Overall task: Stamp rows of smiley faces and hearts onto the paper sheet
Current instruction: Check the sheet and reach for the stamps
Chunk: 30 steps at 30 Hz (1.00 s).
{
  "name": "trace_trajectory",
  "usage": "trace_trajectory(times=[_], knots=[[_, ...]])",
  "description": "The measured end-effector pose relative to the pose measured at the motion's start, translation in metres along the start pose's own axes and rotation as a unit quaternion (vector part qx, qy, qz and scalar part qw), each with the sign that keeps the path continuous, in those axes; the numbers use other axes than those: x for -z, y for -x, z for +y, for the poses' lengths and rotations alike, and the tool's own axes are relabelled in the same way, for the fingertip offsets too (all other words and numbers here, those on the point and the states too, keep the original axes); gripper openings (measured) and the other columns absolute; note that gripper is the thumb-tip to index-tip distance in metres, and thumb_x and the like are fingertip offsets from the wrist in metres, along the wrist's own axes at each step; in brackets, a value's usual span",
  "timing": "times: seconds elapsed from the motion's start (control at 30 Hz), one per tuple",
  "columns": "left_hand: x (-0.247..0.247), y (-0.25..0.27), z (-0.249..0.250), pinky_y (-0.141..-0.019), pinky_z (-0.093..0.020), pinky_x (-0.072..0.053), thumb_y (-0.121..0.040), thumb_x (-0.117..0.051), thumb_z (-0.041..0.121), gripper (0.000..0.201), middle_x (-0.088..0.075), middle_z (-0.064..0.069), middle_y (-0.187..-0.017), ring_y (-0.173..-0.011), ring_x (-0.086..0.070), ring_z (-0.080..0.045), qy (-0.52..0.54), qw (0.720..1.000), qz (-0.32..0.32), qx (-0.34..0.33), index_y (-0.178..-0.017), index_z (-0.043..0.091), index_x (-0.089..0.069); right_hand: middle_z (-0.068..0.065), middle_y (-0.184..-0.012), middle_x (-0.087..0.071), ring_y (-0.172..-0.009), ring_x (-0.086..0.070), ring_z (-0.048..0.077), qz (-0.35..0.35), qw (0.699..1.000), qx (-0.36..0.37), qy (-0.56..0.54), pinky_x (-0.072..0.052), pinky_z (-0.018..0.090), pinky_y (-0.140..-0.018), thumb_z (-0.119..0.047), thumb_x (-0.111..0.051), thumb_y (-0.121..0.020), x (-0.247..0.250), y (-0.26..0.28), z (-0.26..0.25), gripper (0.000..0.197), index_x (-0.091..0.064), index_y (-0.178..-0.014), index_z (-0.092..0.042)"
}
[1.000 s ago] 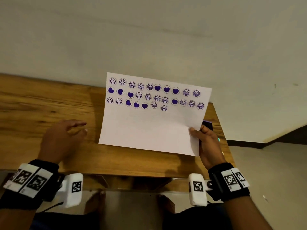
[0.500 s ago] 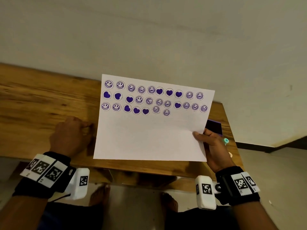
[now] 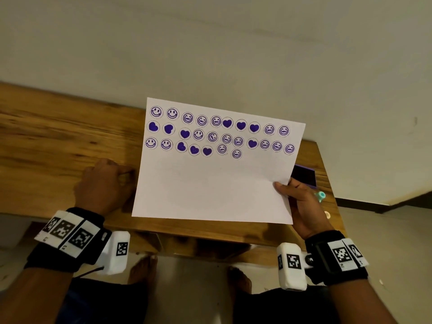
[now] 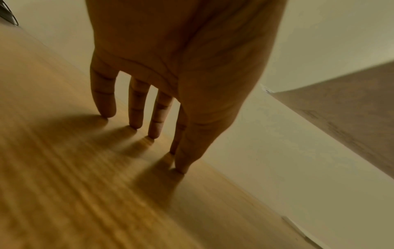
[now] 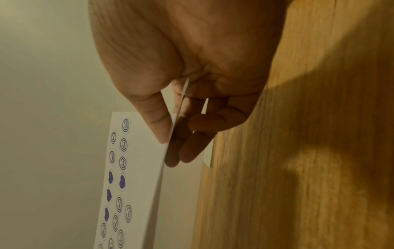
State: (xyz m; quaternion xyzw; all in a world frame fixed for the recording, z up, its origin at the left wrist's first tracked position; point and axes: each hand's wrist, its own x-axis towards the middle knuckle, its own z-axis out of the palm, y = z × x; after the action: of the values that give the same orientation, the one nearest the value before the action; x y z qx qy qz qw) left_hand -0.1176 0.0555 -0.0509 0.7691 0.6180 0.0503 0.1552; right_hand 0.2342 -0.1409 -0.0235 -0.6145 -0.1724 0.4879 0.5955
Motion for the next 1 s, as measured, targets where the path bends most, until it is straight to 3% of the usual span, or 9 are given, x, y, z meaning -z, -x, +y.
trace_trajectory(times=[0.13, 0.2, 0.3, 0.4, 0.47, 0.57, 0.7, 0.9, 1.0], knots=[[-0.001, -0.001, -0.001, -0.081, -0.053, -0.052, -0.081, -0.067, 0.040, 0.034, -0.060, -0.013, -0.112, -0.099, -0.057, -0.044, 0.002, 1.000, -0.005, 0.009, -0.115, 0.035, -0.067, 0.012, -0.120, -0.071, -0.107, -0.067, 0.033, 0.007, 1.000, -0.003, 0.006, -0.055, 0.043, -0.087, -0.011, -0.062, -0.089, -0.001, -0.001, 0.000, 0.034, -0.065, -0.123, -0.010], [-0.001, -0.001, -0.001, -0.084, -0.053, -0.051, -0.079, -0.068, 0.043, 0.037, -0.058, -0.011, -0.116, -0.103, -0.055, -0.042, 0.006, 1.000, -0.011, 0.019, -0.116, 0.038, -0.066, 0.012, -0.114, -0.073, -0.100, -0.069, 0.031, 0.030, 0.999, 0.000, 0.027, -0.055, 0.040, -0.081, -0.012, -0.065, -0.087, -0.002, -0.001, 0.003, 0.026, -0.069, -0.113, -0.010], [-0.001, -0.001, -0.001, -0.091, -0.054, -0.048, -0.076, -0.072, 0.043, 0.043, -0.055, -0.010, -0.122, -0.110, -0.054, -0.040, 0.026, 0.999, -0.014, 0.032, -0.117, 0.037, -0.065, 0.007, -0.104, -0.076, -0.097, -0.070, 0.031, 0.090, 0.987, 0.013, 0.131, -0.056, 0.044, -0.084, -0.014, -0.069, -0.088, -0.001, -0.005, 0.014, 0.012, -0.073, -0.099, -0.013], [0.000, 0.004, 0.001, -0.093, -0.054, -0.047, -0.081, -0.068, 0.035, 0.040, -0.057, -0.013, -0.121, -0.110, -0.054, -0.040, 0.070, 0.997, 0.018, 0.035, -0.120, 0.028, -0.065, 0.001, -0.106, -0.075, -0.092, -0.069, 0.024, 0.139, 0.953, 0.018, 0.270, -0.056, 0.041, -0.080, -0.023, -0.073, -0.087, -0.007, -0.005, 0.021, 0.017, -0.071, -0.104, -0.019], [0.000, 0.007, 0.006, -0.090, -0.051, -0.049, -0.084, -0.065, 0.030, 0.040, -0.061, -0.016, -0.116, -0.106, -0.058, -0.039, 0.102, 0.993, 0.052, 0.013, -0.122, 0.020, -0.064, 0.001, -0.115, -0.069, -0.093, -0.066, 0.020, 0.148, 0.931, 0.024, 0.333, -0.053, 0.034, -0.073, -0.024, -0.073, -0.088, -0.014, -0.005, 0.020, 0.032, -0.065, -0.120, -0.020], [0.000, 0.013, 0.020, -0.086, -0.047, -0.051, -0.082, -0.064, 0.031, 0.042, -0.065, -0.016, -0.109, -0.100, -0.061, -0.035, 0.145, 0.985, 0.081, -0.043, -0.120, 0.015, -0.065, 0.006, -0.126, -0.065, -0.096, -0.065, 0.023, 0.164, 0.909, 0.041, 0.382, -0.055, 0.038, -0.078, -0.026, -0.072, -0.089, -0.018, -0.004, 0.021, 0.049, -0.056, -0.135, -0.021], [-0.004, 0.018, 0.051, -0.087, -0.038, -0.048, -0.080, -0.070, 0.028, 0.033, -0.065, -0.009, -0.108, -0.098, -0.061, -0.029, 0.158, 0.983, 0.053, -0.080, -0.113, 0.020, -0.070, 0.013, -0.130, -0.063, -0.103, -0.064, 0.026, 0.179, 0.877, 0.045, 0.444, -0.055, 0.041, -0.085, -0.029, -0.072, -0.088, -0.019, -0.002, 0.018, 0.060, -0.049, -0.143, -0.023], [-0.017, 0.034, 0.086, -0.092, -0.033, -0.039, -0.083, -0.069, 0.028, 0.030, -0.065, -0.004, -0.114, -0.104, -0.058, -0.025, 0.148, 0.976, 0.009, -0.162, -0.112, 0.020, -0.070, 0.012, -0.128, -0.062, -0.112, -0.060, 0.033, 0.176, 0.757, 0.078, 0.624, -0.054, 0.051, -0.090, -0.037, -0.076, -0.078, -0.015, 0.001, 0.016, 0.068, -0.049, -0.139, -0.021], [-0.028, 0.045, 0.104, -0.092, -0.039, -0.041, -0.085, -0.065, 0.036, 0.033, -0.059, 0.005, -0.116, -0.112, -0.049, -0.022, 0.137, 0.971, -0.038, -0.191, -0.117, 0.029, -0.066, 0.011, -0.133, -0.057, -0.118, -0.055, 0.033, 0.150, 0.750, 0.138, 0.630, -0.051, 0.049, -0.095, -0.038, -0.076, -0.081, -0.019, 0.002, 0.018, 0.055, -0.059, -0.131, -0.023]])
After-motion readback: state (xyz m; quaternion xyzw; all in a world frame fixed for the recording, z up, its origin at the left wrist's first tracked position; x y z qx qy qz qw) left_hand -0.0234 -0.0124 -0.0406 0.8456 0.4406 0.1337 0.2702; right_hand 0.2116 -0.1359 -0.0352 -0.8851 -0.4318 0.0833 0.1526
